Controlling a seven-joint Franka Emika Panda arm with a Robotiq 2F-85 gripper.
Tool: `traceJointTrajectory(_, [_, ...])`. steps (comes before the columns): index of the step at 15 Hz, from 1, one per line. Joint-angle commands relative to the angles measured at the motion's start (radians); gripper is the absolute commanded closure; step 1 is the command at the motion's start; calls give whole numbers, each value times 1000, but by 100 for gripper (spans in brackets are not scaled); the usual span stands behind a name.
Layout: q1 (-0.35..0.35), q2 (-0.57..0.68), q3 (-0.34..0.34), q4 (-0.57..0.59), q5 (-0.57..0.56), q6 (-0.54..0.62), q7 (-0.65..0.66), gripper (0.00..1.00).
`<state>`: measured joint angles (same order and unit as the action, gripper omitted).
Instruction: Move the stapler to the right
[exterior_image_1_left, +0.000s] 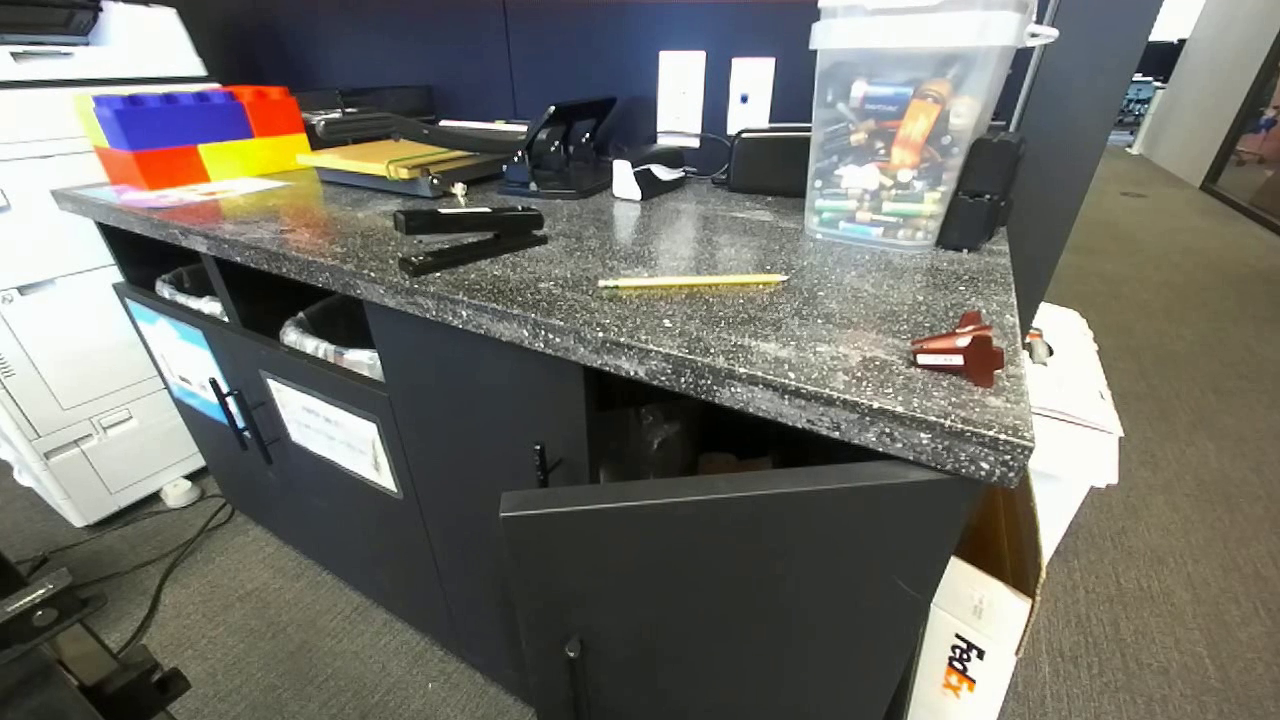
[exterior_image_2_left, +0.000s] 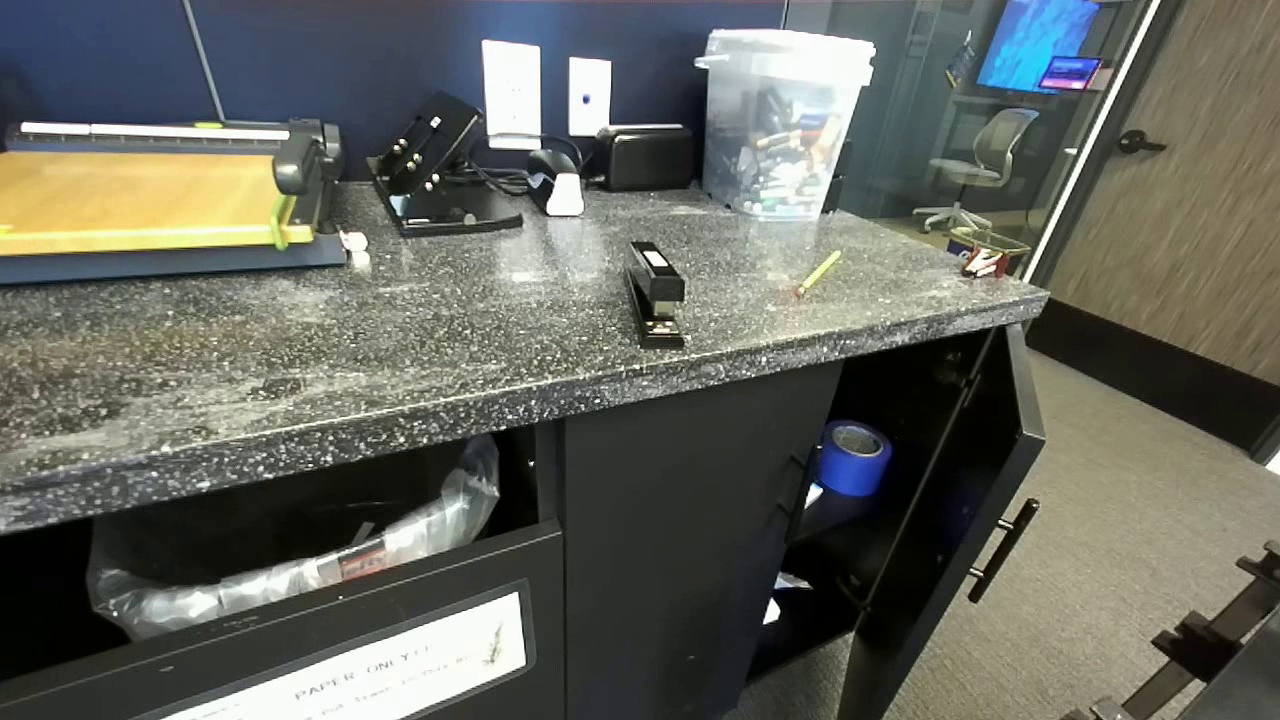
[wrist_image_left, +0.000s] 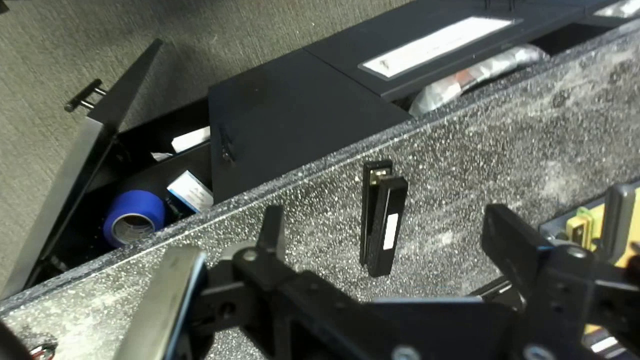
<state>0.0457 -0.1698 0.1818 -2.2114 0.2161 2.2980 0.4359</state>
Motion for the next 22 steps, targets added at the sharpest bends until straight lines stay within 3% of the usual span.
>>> traceJointTrajectory(1, [12,247,3,234,-97,42,159,0])
traceJointTrajectory(5, [83,489,-53,470,-242,15,362,0])
traceJointTrajectory(8, [148,653,-111,635,-285,-43,462,0])
traceJointTrajectory(15, [231,962,-176,996,-263,-246,531,0])
traceJointTrajectory(22, [243,1190,-190,1327,-255,-412,511,0])
